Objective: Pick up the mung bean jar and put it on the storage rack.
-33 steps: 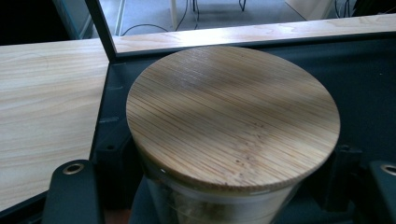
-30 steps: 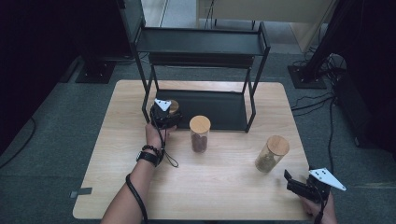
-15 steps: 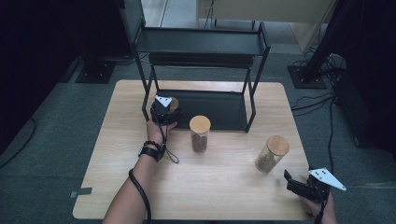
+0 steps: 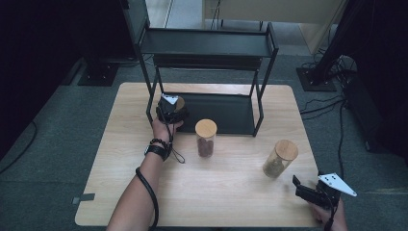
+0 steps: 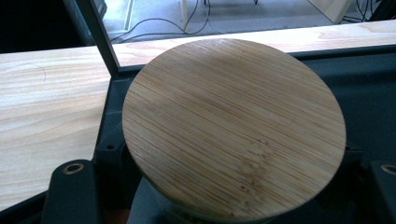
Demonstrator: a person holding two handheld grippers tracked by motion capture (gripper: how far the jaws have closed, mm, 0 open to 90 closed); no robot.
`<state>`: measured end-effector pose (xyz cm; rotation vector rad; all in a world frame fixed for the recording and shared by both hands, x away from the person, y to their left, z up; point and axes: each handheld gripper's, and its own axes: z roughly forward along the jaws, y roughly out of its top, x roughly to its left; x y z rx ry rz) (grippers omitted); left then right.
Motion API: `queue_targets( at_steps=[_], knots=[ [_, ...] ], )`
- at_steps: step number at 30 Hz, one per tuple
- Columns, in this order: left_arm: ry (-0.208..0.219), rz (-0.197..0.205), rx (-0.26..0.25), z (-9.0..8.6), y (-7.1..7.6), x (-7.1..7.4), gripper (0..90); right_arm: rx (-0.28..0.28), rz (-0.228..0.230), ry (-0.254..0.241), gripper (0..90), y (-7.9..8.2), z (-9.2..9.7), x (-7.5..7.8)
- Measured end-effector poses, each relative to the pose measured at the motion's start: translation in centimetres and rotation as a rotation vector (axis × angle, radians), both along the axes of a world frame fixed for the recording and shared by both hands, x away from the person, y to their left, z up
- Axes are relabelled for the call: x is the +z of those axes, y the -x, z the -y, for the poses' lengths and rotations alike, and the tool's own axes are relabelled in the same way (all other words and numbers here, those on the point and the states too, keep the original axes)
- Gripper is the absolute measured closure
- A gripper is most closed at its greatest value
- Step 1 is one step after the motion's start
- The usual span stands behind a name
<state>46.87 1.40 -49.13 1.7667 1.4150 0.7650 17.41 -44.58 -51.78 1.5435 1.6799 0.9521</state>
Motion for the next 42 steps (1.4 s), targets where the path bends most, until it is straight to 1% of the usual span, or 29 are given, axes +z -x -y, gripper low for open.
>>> queue_targets(
  at_steps=[5, 7, 8, 9, 10, 11, 13, 14, 15, 16, 19, 24, 31, 42],
  knots=[
    [-0.012, -0.002, 0.002, 0.2, 0.0, 0.1, 25.2, 0.001, 0.0, 0.001, 3.2, 0.0, 0.0, 0.0],
    [0.004, -0.005, -0.002, 0.1, 0.1, 0.1, 24.1, 0.0, 0.0, 0.002, 3.3, 0.0, 0.0, 0.0],
    [0.012, -0.012, -0.006, 0.1, 0.2, 0.0, 20.4, 0.0, 0.0, 0.001, 3.2, 0.0, 0.0, 0.0],
    [0.013, -0.019, -0.011, 0.2, 0.2, 0.0, 20.1, 0.0, 0.0, 0.003, 3.2, 0.0, 0.0, 0.0],
    [0.017, -0.028, -0.027, 0.2, 0.3, 0.0, 16.3, 0.0, 0.0, 0.004, 3.2, 0.0, 0.0, 0.0],
    [0.019, -0.029, -0.034, 0.2, 0.4, 0.0, 9.7, 0.001, -0.001, 0.005, 3.3, 0.0, 0.0, 0.0],
    [0.005, -0.028, -0.024, 0.4, 0.7, 0.0, 9.5, 0.0, -0.001, 0.006, 3.2, 0.0, -0.1, 0.0],
    [0.003, -0.027, -0.029, 0.5, 0.8, 0.0, 9.4, 0.0, -0.001, 0.006, 3.2, 0.0, -0.1, 0.0],
    [0.005, -0.028, -0.042, 0.5, 0.9, 0.0, 6.3, 0.0, 0.0, 0.007, 3.2, 0.0, -0.1, 0.0],
    [0.004, -0.027, -0.053, 0.6, 1.1, -0.1, 0.1, -0.001, 0.0, 0.007, 3.3, 0.0, -0.1, 0.0],
    [0.001, -0.02, -0.044, 0.6, 1.6, -0.1, 0.0, -0.001, -0.001, 0.009, 3.3, 0.0, -0.1, 0.0],
    [-0.009, -0.023, -0.05, 0.6, 2.4, -0.5, 0.1, -0.001, -0.001, 0.011, 3.2, 0.0, -0.1, 0.0],
    [-0.012, 0.001, -0.063, 0.4, 3.7, -0.8, 0.6, -0.004, -0.001, 0.009, 3.3, 0.0, -0.1, 0.0],
    [0.01, 0.015, -0.074, -0.3, 5.4, -1.9, 0.6, -0.004, -0.003, 0.015, 3.3, 0.0, -0.2, 0.0]
  ],
)
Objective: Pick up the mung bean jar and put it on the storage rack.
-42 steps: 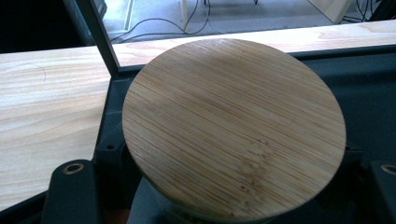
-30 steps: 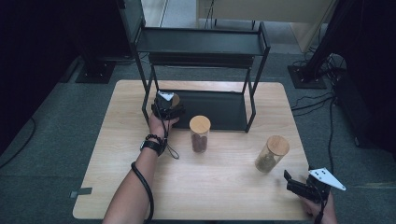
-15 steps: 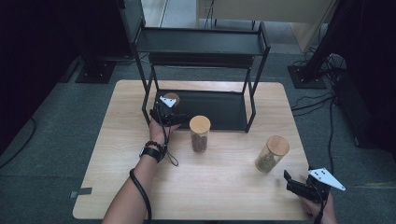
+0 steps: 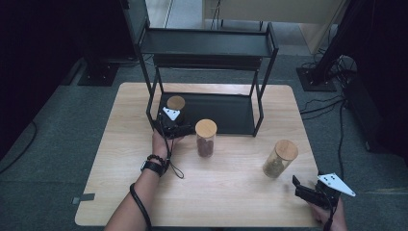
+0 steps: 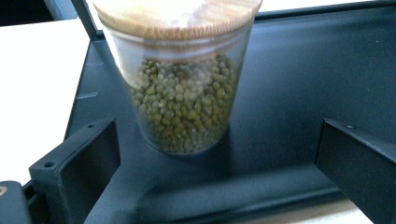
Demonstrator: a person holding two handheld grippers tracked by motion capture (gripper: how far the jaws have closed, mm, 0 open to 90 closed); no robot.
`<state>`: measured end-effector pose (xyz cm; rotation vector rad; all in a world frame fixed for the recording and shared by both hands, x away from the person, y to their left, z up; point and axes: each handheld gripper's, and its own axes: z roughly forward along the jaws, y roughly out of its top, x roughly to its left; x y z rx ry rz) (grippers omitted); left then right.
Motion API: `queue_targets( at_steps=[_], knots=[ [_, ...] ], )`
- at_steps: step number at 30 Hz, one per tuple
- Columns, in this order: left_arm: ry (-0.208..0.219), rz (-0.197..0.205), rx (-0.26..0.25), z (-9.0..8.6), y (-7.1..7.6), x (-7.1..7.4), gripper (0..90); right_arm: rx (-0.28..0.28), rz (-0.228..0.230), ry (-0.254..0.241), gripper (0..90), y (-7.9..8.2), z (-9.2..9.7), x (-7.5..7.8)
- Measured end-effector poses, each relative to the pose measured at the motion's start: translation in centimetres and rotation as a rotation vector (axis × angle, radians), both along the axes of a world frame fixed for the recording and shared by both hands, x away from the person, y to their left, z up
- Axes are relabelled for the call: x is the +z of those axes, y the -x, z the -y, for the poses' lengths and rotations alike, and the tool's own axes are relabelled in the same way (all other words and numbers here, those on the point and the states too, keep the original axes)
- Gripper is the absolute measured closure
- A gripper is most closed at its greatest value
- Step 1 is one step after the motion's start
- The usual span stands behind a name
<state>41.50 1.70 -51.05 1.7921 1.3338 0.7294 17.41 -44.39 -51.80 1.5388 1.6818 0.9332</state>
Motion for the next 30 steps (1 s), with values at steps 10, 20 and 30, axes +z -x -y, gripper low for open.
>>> queue_targets(
  at_steps=[10, 20, 30],
  knots=[
    [0.009, 0.024, 0.004, -0.5, 1.2, -0.6, 0.6, -0.002, -0.002, 0.002, 3.2, 0.0, 0.0, 0.0],
    [0.028, 0.024, 0.004, -1.4, 1.9, -1.1, 0.6, -0.004, -0.004, 0.005, 3.3, 0.0, -0.1, 0.0],
    [0.029, 0.022, -0.008, -2.1, 2.6, -1.1, 0.6, -0.007, -0.004, 0.008, 3.3, 0.0, -0.1, 0.0]
  ],
)
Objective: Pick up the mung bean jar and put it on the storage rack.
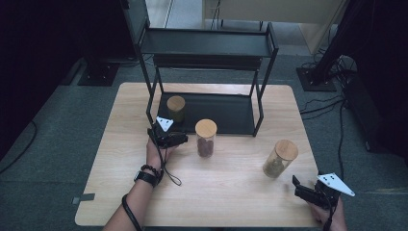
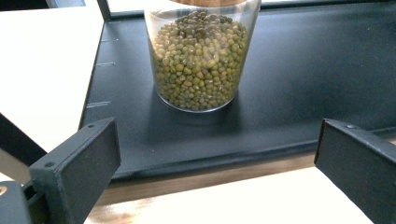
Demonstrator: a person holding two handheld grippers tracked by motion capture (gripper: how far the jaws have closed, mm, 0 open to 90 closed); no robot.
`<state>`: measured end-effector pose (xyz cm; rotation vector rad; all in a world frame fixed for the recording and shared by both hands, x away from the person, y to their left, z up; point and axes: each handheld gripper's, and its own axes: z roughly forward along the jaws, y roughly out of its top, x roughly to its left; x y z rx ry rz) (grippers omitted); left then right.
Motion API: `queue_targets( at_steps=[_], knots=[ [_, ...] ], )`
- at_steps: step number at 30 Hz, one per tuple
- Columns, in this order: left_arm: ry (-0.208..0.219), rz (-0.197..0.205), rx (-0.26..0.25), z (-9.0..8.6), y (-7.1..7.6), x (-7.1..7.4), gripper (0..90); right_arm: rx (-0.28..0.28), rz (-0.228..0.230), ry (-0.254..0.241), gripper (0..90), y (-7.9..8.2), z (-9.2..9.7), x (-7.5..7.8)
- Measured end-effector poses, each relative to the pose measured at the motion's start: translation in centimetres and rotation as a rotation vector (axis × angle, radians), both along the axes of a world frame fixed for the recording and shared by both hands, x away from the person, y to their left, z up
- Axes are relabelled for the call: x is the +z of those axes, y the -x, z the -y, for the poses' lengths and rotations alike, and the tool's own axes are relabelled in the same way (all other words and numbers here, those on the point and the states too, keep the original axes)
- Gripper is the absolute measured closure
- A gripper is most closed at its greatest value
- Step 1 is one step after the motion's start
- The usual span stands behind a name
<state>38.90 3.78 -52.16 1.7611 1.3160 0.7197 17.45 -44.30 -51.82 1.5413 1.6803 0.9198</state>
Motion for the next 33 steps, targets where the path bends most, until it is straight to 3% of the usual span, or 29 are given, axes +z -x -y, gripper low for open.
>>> queue_targets(
  at_steps=[33],
  knots=[
    [0.011, 0.001, -0.011, -2.8, 2.3, 0.0, 0.6, -0.011, -0.002, 0.01, 3.2, 0.0, 0.0, 0.0]
  ],
)
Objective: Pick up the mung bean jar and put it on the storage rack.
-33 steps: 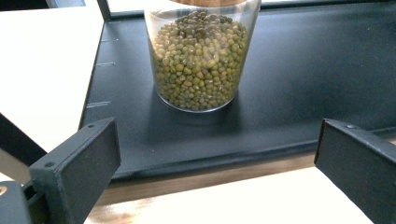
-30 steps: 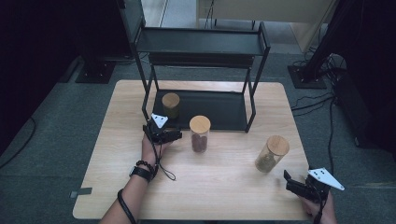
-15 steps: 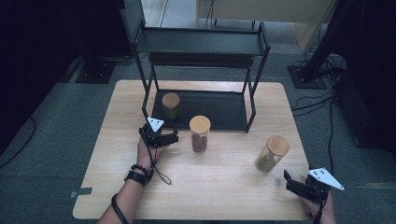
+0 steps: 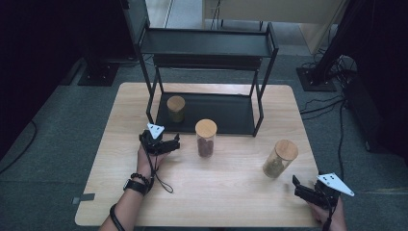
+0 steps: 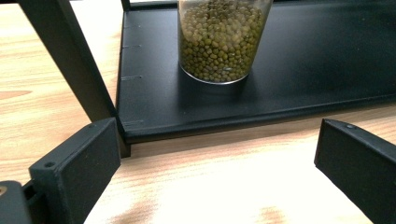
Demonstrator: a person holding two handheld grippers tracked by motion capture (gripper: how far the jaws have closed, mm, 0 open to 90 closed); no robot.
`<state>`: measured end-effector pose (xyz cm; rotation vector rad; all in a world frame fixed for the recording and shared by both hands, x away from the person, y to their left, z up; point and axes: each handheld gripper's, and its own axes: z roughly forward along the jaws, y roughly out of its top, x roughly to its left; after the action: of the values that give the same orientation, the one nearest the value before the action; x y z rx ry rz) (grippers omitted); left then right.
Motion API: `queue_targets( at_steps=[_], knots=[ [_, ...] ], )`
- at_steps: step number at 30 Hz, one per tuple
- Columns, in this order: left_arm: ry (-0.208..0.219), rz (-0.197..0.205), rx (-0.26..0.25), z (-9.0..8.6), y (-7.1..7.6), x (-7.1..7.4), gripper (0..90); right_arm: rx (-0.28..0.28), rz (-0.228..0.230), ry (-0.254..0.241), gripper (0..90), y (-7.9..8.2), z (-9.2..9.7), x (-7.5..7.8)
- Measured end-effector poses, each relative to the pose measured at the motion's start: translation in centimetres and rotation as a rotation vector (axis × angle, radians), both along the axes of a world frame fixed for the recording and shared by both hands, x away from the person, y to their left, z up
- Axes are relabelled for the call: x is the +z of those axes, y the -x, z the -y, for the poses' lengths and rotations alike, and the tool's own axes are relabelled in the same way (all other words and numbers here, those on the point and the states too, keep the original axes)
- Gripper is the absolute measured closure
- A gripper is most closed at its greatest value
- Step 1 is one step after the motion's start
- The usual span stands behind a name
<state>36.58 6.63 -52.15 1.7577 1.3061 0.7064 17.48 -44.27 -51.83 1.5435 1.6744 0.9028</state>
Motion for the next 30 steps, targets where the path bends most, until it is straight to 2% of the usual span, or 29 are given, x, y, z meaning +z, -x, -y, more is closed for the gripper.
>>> queue_targets(
  at_steps=[30],
  knots=[
    [0.0, 0.003, 0.014, -2.3, 1.6, 0.0, 0.6, -0.005, -0.001, 0.005, 3.2, 0.0, 0.0, 0.0]
  ],
)
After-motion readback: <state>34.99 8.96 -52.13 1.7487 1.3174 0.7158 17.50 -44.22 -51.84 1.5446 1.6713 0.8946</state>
